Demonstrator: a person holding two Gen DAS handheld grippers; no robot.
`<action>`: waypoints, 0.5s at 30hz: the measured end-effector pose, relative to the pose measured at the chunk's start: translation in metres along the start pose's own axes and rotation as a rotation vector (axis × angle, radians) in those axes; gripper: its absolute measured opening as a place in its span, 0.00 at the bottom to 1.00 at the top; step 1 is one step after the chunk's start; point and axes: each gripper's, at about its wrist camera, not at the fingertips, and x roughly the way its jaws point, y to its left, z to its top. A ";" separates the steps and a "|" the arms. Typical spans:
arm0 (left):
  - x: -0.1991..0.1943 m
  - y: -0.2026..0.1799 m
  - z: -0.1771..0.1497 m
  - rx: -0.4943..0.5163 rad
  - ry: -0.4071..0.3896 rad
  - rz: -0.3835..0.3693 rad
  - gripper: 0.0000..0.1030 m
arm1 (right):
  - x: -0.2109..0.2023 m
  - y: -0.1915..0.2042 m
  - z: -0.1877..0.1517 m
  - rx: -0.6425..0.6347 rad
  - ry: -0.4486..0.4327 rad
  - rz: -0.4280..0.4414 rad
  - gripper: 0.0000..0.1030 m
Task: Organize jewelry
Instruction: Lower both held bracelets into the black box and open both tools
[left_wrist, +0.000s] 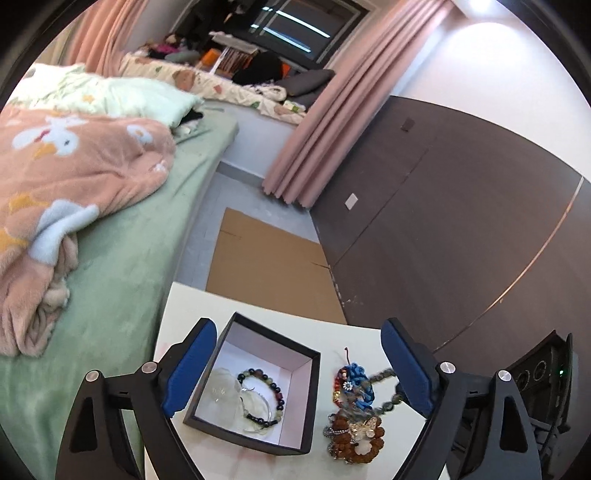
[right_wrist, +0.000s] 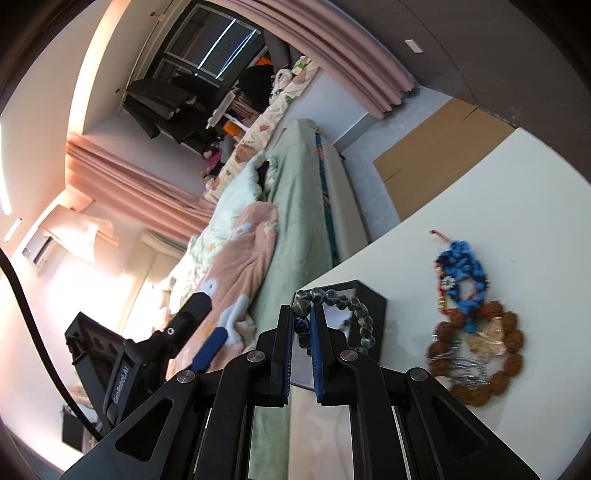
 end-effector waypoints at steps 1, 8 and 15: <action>0.000 0.003 0.000 -0.015 0.004 0.003 0.88 | 0.005 0.002 0.000 0.001 0.006 0.010 0.10; -0.002 0.027 0.005 -0.088 -0.014 0.058 0.88 | 0.056 0.003 0.004 0.070 0.125 0.072 0.33; 0.002 0.026 0.004 -0.094 -0.006 0.045 0.88 | 0.035 -0.019 0.008 0.116 0.073 -0.042 0.56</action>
